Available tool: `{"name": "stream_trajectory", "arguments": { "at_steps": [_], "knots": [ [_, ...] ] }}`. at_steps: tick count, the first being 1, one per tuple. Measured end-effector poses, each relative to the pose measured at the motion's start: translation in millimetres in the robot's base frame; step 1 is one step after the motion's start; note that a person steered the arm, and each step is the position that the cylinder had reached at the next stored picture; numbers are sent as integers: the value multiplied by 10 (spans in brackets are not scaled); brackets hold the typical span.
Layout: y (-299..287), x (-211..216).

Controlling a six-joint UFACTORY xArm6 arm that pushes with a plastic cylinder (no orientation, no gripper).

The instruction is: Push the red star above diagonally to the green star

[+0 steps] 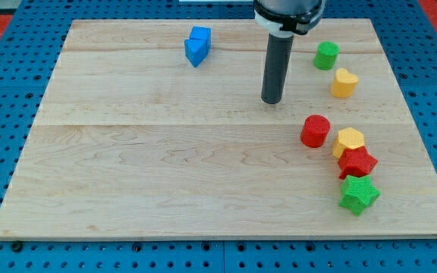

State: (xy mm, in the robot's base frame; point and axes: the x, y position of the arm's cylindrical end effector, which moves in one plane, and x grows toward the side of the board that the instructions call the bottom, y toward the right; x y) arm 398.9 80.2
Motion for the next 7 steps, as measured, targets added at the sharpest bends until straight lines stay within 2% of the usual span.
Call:
{"name": "stream_trajectory", "arguments": {
  "at_steps": [2, 3, 4, 5, 6, 7],
  "knots": [
    [0, 28],
    [328, -44],
    [1396, 38],
    [1997, 555],
    [2277, 1195],
    [2077, 1452]
  ]
}}
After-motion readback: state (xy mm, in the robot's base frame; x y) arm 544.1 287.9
